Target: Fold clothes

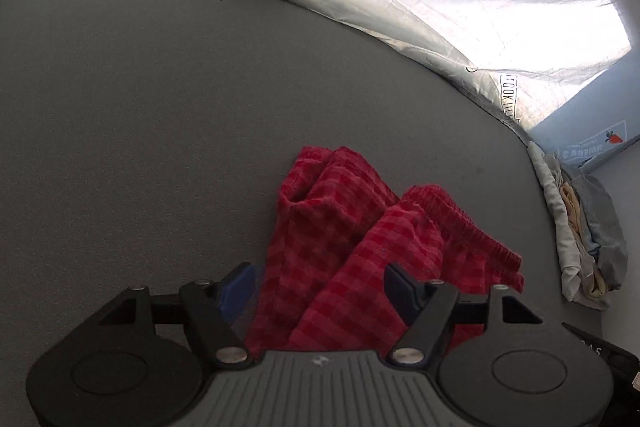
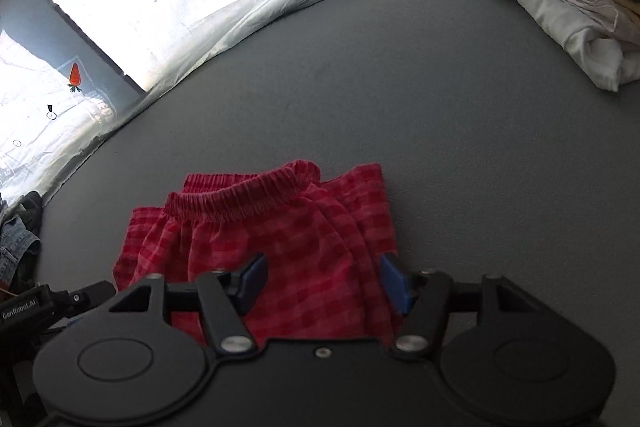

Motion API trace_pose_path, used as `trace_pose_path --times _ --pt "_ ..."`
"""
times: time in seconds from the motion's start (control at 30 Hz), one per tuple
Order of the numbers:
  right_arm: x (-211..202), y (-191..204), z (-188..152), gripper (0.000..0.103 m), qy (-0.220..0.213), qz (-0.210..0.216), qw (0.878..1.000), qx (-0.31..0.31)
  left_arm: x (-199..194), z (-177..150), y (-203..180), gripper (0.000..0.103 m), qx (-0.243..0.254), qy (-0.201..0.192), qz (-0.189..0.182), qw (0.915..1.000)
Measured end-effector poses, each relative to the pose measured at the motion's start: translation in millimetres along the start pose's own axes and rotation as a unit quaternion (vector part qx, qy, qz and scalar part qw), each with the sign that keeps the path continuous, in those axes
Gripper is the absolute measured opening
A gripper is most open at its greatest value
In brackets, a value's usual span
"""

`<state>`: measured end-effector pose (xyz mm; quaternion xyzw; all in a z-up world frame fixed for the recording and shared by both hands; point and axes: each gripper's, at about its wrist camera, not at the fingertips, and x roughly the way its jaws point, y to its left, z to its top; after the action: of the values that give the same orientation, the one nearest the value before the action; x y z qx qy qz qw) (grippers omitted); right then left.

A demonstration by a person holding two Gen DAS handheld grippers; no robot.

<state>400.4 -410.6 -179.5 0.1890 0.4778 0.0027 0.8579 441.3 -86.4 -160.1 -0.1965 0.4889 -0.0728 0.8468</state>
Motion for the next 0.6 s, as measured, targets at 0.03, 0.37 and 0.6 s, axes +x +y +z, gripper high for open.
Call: trace_pose_path --times 0.03,0.37,0.6 --pt "3.2 5.2 -4.3 0.065 0.005 -0.017 1.0 -0.024 1.7 -1.0 -0.6 0.074 -0.001 0.002 0.001 1.0" --pt "28.4 19.2 -22.3 0.095 -0.001 -0.065 0.988 -0.138 22.1 -3.6 -24.5 0.083 0.085 0.02 0.028 0.9958" --pt "25.2 22.0 -26.1 0.068 -0.02 -0.067 0.985 -0.161 32.8 -19.6 -53.3 0.084 0.171 0.007 0.089 0.9812"
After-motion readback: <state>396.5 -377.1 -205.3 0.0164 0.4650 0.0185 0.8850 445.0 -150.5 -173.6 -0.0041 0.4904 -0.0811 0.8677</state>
